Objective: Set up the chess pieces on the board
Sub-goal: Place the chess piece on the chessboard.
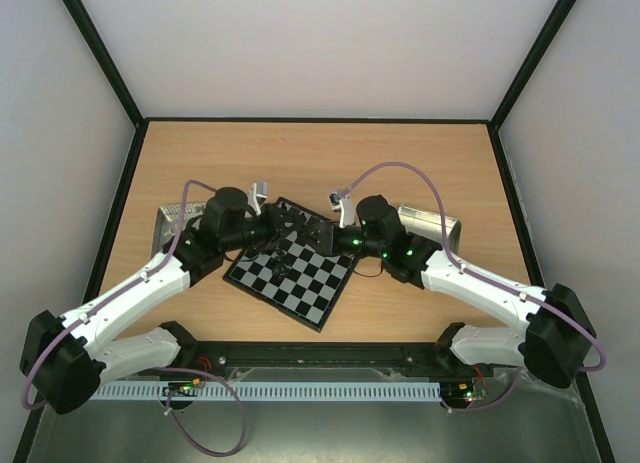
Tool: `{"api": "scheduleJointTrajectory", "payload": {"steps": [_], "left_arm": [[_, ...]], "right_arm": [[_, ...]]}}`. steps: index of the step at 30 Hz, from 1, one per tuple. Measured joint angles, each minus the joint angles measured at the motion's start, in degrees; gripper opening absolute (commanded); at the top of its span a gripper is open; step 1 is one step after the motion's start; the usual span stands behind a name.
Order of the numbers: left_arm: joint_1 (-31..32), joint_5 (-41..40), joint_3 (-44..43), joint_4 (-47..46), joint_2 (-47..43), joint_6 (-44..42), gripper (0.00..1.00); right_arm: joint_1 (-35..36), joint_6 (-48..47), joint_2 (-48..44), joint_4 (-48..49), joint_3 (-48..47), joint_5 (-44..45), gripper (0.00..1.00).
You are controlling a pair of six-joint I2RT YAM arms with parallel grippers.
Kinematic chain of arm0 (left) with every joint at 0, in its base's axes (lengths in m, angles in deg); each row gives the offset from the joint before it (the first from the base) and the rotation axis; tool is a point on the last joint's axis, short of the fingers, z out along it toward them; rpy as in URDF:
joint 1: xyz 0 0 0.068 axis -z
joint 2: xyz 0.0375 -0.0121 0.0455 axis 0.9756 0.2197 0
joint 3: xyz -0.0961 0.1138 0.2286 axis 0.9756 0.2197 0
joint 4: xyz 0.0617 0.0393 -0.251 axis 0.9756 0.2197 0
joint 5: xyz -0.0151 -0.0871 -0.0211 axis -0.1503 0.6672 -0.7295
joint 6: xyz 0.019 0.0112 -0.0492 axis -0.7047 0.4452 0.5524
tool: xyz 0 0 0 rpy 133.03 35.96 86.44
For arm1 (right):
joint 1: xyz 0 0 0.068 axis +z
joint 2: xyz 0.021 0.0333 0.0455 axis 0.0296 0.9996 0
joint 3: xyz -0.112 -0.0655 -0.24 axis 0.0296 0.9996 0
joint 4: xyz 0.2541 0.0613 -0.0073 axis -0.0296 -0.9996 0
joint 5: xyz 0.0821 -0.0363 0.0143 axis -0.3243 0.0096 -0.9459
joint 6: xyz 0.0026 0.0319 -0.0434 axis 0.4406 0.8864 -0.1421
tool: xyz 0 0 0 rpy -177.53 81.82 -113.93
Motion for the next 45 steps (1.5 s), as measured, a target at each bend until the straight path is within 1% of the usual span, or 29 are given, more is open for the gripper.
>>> {"api": "scheduleJointTrajectory", "payload": {"steps": [7, 9, 10, 12, 13, 14, 16, 18, 20, 21, 22, 24, 30, 31, 33, 36, 39, 42, 45], "left_arm": [[-0.04, -0.11, -0.22, 0.66, -0.31, 0.02, 0.04], [-0.07, -0.11, -0.22, 0.79, -0.35, 0.00, 0.06], [-0.07, -0.11, -0.22, 0.83, -0.39, 0.00, 0.11], [-0.07, -0.11, -0.22, 1.05, -0.61, 0.00, 0.29], [-0.07, -0.13, -0.24, 1.25, -0.79, -0.11, 0.40], [-0.07, 0.11, -0.24, 1.42, -0.96, -0.17, 0.48], [-0.07, 1.07, -0.24, 1.73, -1.57, 0.15, 0.58], [-0.24, 2.45, -0.31, 1.73, -2.54, -0.48, 0.65], [-0.63, 4.61, -0.44, 1.51, -3.91, -1.14, 0.70], [-0.90, 5.97, -0.63, 1.25, -4.55, -1.55, 0.71], [-1.09, 7.45, -0.83, 0.92, -4.96, -2.10, 0.71], [-1.40, 11.08, -1.22, -0.09, -5.60, -2.84, 0.67], [-2.10, 18.95, -1.99, -0.94, -6.67, -5.42, 0.41], [-2.19, 19.76, -2.14, -1.07, -6.84, -5.46, 0.39], [-2.43, 21.51, -2.40, -1.31, -7.37, -6.12, 0.39], [-2.71, 23.65, -3.17, -1.64, -7.82, -6.78, 0.43], [-2.75, 25.09, -3.23, -1.81, -8.22, -7.13, 0.43], [-2.75, 26.14, -3.23, -1.75, -8.35, -7.50, 0.35], [-2.75, 26.58, -3.21, -1.31, -8.37, -8.09, 0.25]], "right_arm": [[0.02, -1.03, 0.63, 0.00, 0.00, 0.44, 0.08], [0.02, -1.25, 0.63, 0.02, 0.00, 0.46, 0.05], [0.02, -1.51, 0.63, 0.02, 0.00, 0.48, 0.03], [0.02, -2.32, 0.61, 0.02, 0.00, 0.42, 0.02], [0.02, -2.93, 0.61, 0.02, 0.00, 0.31, 0.02], [0.02, -3.72, 0.57, 0.07, 0.00, 0.26, 0.02], [0.02, -5.66, 0.33, 0.02, 0.00, -0.07, 0.02], [0.02, -7.98, -0.61, -0.09, 0.00, -1.03, 0.02], [0.02, -10.45, -2.45, -0.22, 0.00, -2.43, 0.02], [0.02, -11.56, -3.48, -0.24, 0.00, -3.26, 0.02], [0.02, -12.57, -4.48, -0.24, 0.00, -4.15, 0.02], [0.02, -14.58, -6.56, -0.31, -0.11, -6.25, 0.02], [0.02, -18.51, -9.01, -0.81, -1.31, -12.17, 0.02], [0.02, -18.88, -9.11, -0.94, -1.31, -13.03, 0.02], [0.02, -19.30, -9.27, -1.18, -1.31, -14.19, 0.02], [0.02, -20.06, -9.55, -1.88, -1.31, -15.47, 0.02], [0.02, -20.39, -9.60, -2.60, -1.31, -15.87, 0.02], [0.02, -20.48, -9.60, -2.93, -1.31, -16.13, 0.02], [0.02, -20.46, -9.60, -2.62, -1.31, -16.09, 0.02]]}}
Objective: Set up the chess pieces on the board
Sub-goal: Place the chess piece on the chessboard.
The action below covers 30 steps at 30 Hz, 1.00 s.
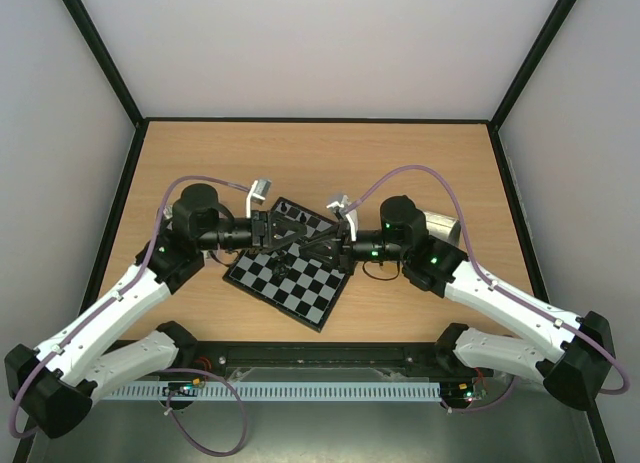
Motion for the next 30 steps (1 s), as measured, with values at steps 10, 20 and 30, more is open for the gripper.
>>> {"api": "scheduleJointTrajectory", "payload": {"steps": [10, 20, 30], "left_arm": [[-0.52, 0.22, 0.02, 0.42, -0.59, -0.33, 0.20], [-0.83, -0.81, 0.00, 0.83, -0.96, -1.42, 0.03], [-0.70, -18.49, -8.90, 19.32, 3.56, -12.90, 0.02]], "right_arm": [[0.17, 0.66, -0.09, 1.64, 0.00, 0.39, 0.02], [0.44, 2.89, -0.13, 3.13, 0.17, 1.97, 0.43], [0.42, 5.55, -4.87, 0.57, 4.76, 11.93, 0.67]]}}
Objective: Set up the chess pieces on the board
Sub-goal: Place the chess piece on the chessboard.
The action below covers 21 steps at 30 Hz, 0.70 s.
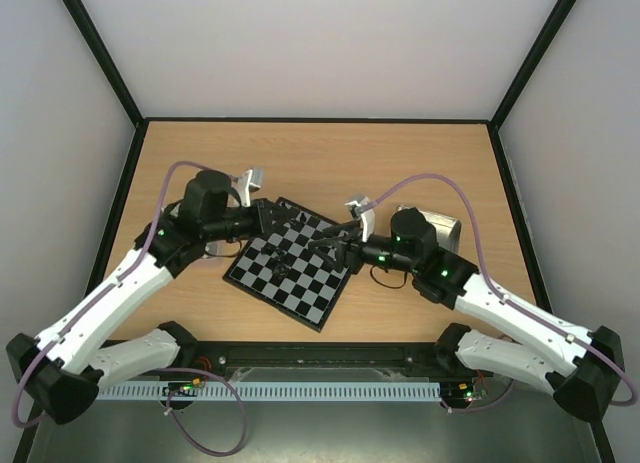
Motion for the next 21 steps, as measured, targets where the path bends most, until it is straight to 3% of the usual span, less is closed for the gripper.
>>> {"api": "scheduleJointTrajectory", "payload": {"steps": [5, 11, 16, 21], "left_arm": [[3.30, -16.15, -5.31, 9.20, 9.88, -5.07, 0.02], [14.45, -31.06, -18.99, 16.39, 27.89, -8.92, 0.02], [19.98, -36.35, -30.23, 18.27, 41.05, -11.50, 0.02], [22.45, -37.57, -37.88, 18.95, 51.67, -12.74, 0.02]], "right_arm": [[0.00, 3.48, -4.02, -5.68, 0.72, 15.82, 0.66], [-0.13, 14.95, -4.92, -19.30, 0.02, 43.60, 0.64], [-0.17, 26.03, -10.62, -30.53, 0.02, 60.85, 0.61], [-0.17, 31.54, -17.46, -36.98, -0.04, 70.12, 0.61]]}}
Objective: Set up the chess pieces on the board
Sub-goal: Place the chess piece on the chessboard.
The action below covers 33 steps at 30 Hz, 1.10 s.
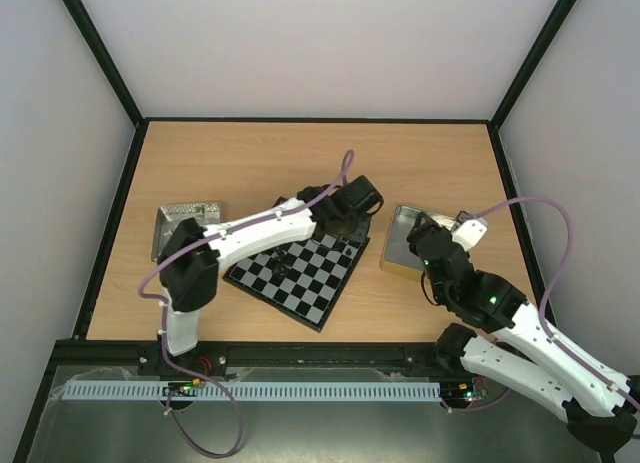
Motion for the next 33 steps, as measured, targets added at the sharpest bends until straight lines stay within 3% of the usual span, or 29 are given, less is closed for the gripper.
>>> {"api": "scheduleJointTrajectory", "payload": {"steps": [16, 33], "left_arm": [[0.50, -1.68, -8.96, 0.24, 17.22, -1.29, 0.02], [-0.09, -3.98, -9.35, -1.44, 19.78, -1.51, 0.05]], "right_arm": [[0.00, 3.41, -3.37, -4.20, 1.14, 3.96, 0.61], [0.00, 3.45, -3.85, -4.17, 1.64, 3.45, 0.62]]}}
